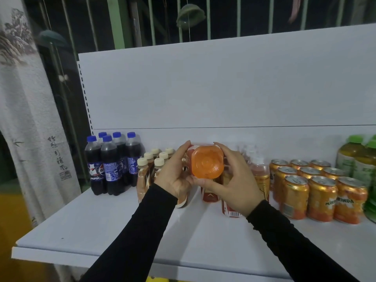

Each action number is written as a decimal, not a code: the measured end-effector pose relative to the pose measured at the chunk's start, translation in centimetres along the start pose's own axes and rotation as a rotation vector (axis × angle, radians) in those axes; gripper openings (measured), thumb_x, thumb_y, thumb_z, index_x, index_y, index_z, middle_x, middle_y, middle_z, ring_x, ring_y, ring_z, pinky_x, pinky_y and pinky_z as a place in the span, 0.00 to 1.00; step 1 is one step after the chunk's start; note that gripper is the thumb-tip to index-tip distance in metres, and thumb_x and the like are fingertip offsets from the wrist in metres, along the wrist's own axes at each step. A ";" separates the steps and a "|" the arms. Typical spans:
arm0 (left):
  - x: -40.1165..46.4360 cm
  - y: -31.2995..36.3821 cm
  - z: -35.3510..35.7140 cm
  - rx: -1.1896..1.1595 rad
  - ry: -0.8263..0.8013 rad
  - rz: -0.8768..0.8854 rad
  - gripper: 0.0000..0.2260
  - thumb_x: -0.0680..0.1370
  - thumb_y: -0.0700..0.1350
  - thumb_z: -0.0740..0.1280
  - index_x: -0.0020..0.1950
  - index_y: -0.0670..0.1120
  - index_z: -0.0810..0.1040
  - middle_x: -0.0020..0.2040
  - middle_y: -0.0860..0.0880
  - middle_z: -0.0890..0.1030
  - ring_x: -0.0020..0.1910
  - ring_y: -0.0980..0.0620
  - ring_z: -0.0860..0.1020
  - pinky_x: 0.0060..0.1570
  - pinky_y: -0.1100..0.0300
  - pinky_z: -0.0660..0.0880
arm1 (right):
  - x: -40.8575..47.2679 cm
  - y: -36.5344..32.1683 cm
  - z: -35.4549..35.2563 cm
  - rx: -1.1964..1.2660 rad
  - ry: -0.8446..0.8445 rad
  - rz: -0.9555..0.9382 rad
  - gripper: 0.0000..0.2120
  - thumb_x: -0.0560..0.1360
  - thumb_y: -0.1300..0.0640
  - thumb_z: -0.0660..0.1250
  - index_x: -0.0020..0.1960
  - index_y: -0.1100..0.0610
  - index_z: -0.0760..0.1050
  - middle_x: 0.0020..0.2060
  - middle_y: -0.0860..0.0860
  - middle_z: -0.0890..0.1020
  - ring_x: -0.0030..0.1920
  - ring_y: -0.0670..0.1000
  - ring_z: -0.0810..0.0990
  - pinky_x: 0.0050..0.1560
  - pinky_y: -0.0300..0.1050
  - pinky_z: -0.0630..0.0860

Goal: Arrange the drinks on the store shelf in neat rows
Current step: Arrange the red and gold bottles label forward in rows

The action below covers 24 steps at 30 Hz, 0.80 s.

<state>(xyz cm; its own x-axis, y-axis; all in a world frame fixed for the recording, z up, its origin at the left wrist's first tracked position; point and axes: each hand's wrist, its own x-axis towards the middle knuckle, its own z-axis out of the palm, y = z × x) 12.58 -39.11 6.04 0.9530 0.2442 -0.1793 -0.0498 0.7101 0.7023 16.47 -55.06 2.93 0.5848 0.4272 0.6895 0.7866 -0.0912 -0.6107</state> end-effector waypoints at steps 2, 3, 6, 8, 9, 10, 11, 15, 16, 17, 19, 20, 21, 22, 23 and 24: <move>0.0 -0.1 -0.1 0.044 -0.009 0.040 0.32 0.67 0.51 0.80 0.68 0.43 0.77 0.59 0.37 0.82 0.53 0.37 0.84 0.48 0.42 0.82 | -0.3 0.0 -0.1 0.024 -0.016 0.017 0.39 0.59 0.29 0.75 0.65 0.30 0.61 0.60 0.31 0.68 0.60 0.28 0.68 0.58 0.31 0.71; -0.1 -0.1 -0.1 0.076 -0.028 0.068 0.32 0.66 0.51 0.80 0.67 0.42 0.78 0.58 0.37 0.83 0.54 0.37 0.83 0.51 0.41 0.81 | -0.6 -0.1 -0.2 0.076 -0.023 0.039 0.36 0.60 0.30 0.74 0.63 0.29 0.63 0.59 0.28 0.69 0.59 0.28 0.69 0.55 0.28 0.72; -0.6 -0.3 -0.2 0.190 -0.093 0.180 0.34 0.65 0.48 0.81 0.69 0.44 0.76 0.59 0.39 0.83 0.55 0.40 0.83 0.57 0.39 0.79 | -0.9 -0.3 -0.4 0.277 -0.007 0.136 0.19 0.70 0.33 0.69 0.57 0.36 0.69 0.51 0.30 0.78 0.55 0.34 0.77 0.47 0.27 0.75; -0.8 -0.7 -0.4 0.292 -0.139 0.306 0.33 0.66 0.44 0.77 0.70 0.48 0.74 0.56 0.41 0.84 0.51 0.42 0.84 0.51 0.45 0.82 | -0.6 -0.3 -0.7 0.365 -0.067 0.245 0.17 0.71 0.36 0.64 0.57 0.39 0.70 0.49 0.36 0.79 0.53 0.38 0.80 0.44 0.31 0.77; -0.9 -0.9 -0.6 0.332 -0.191 0.344 0.31 0.68 0.41 0.76 0.70 0.50 0.74 0.56 0.41 0.84 0.51 0.43 0.84 0.49 0.47 0.82 | -0.4 -0.1 -0.9 0.409 -0.148 0.294 0.17 0.70 0.38 0.63 0.57 0.40 0.70 0.49 0.37 0.80 0.50 0.37 0.81 0.43 0.32 0.78; -1.0 -1.1 -0.8 0.367 -0.253 0.366 0.30 0.69 0.38 0.75 0.70 0.51 0.73 0.56 0.40 0.84 0.51 0.42 0.84 0.47 0.49 0.82 | -0.3 0.2 -0.9 0.451 -0.240 0.333 0.15 0.71 0.41 0.64 0.58 0.41 0.72 0.49 0.39 0.82 0.49 0.37 0.82 0.42 0.33 0.78; -1.0 -1.2 -1.2 0.401 -0.313 0.383 0.30 0.70 0.35 0.74 0.71 0.51 0.73 0.57 0.39 0.83 0.52 0.41 0.83 0.47 0.49 0.82 | -0.3 0.4 -1.0 0.491 -0.313 0.363 0.13 0.73 0.45 0.65 0.58 0.42 0.73 0.48 0.41 0.84 0.50 0.39 0.83 0.43 0.34 0.79; -1.1 -0.9 -2.5 0.525 -0.429 0.393 0.34 0.72 0.31 0.70 0.75 0.52 0.69 0.57 0.37 0.82 0.53 0.41 0.83 0.50 0.51 0.80 | -0.8 1.6 -0.7 0.566 -0.369 0.350 0.20 0.75 0.60 0.68 0.65 0.48 0.70 0.54 0.46 0.85 0.56 0.48 0.83 0.49 0.40 0.80; -1.2 -0.7 -2.7 0.567 -0.436 0.407 0.33 0.72 0.31 0.70 0.75 0.51 0.69 0.57 0.38 0.83 0.55 0.42 0.82 0.51 0.51 0.80 | -1.0 1.9 -0.5 0.545 -0.351 0.325 0.23 0.74 0.61 0.69 0.67 0.49 0.70 0.56 0.48 0.84 0.57 0.49 0.83 0.51 0.40 0.80; -1.4 -0.6 -2.8 0.615 -0.425 0.438 0.31 0.74 0.33 0.72 0.74 0.50 0.70 0.58 0.40 0.83 0.57 0.42 0.82 0.54 0.50 0.80 | -1.3 2.3 -0.2 0.512 -0.328 0.302 0.24 0.73 0.62 0.71 0.67 0.51 0.70 0.56 0.49 0.84 0.57 0.48 0.82 0.52 0.39 0.79; -1.7 -0.3 -3.2 0.726 -0.374 0.548 0.26 0.74 0.40 0.75 0.71 0.48 0.73 0.61 0.43 0.82 0.62 0.42 0.80 0.62 0.45 0.77 | -2.0 3.1 0.5 0.440 -0.291 0.276 0.27 0.70 0.61 0.75 0.66 0.53 0.71 0.56 0.48 0.84 0.57 0.48 0.82 0.54 0.39 0.78; -2.0 -0.1 -3.4 0.788 -0.358 0.607 0.25 0.73 0.43 0.76 0.69 0.49 0.75 0.61 0.45 0.82 0.63 0.44 0.79 0.64 0.44 0.76 | -2.4 3.5 1.0 0.414 -0.274 0.273 0.31 0.68 0.60 0.78 0.67 0.54 0.71 0.58 0.48 0.83 0.59 0.48 0.81 0.56 0.41 0.78; -2.3 0.0 -3.5 0.848 -0.353 0.653 0.24 0.71 0.45 0.77 0.67 0.52 0.76 0.60 0.48 0.83 0.62 0.46 0.80 0.63 0.46 0.76 | -2.7 3.9 1.4 0.394 -0.250 0.277 0.35 0.66 0.58 0.80 0.69 0.55 0.69 0.59 0.48 0.82 0.61 0.48 0.80 0.59 0.43 0.78; -2.7 0.1 -3.5 0.904 -0.360 0.677 0.24 0.70 0.45 0.77 0.65 0.55 0.78 0.59 0.50 0.83 0.61 0.48 0.80 0.62 0.50 0.77 | -3.1 4.2 1.8 0.377 -0.222 0.279 0.39 0.64 0.55 0.81 0.70 0.55 0.68 0.61 0.48 0.81 0.62 0.48 0.79 0.61 0.46 0.77; -3.1 0.0 -3.7 0.951 -0.377 0.676 0.24 0.69 0.43 0.78 0.62 0.59 0.79 0.58 0.52 0.83 0.60 0.50 0.81 0.60 0.53 0.77 | -3.3 4.5 2.1 0.353 -0.195 0.274 0.42 0.62 0.53 0.81 0.71 0.55 0.66 0.62 0.47 0.80 0.63 0.47 0.78 0.63 0.47 0.77; -3.3 -0.1 -3.9 0.987 -0.404 0.668 0.26 0.68 0.39 0.79 0.61 0.60 0.80 0.57 0.53 0.83 0.60 0.52 0.81 0.58 0.56 0.77 | -3.5 4.7 2.4 0.314 -0.173 0.260 0.43 0.62 0.51 0.82 0.71 0.54 0.66 0.63 0.46 0.79 0.64 0.45 0.77 0.64 0.48 0.76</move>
<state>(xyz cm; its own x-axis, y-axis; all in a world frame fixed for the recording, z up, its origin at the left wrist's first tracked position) 8.25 -37.44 3.88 0.8602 0.0220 0.5095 -0.4782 -0.3121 0.8209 17.60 -54.84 -3.31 0.6925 0.5733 0.4380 0.5036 0.0507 -0.8625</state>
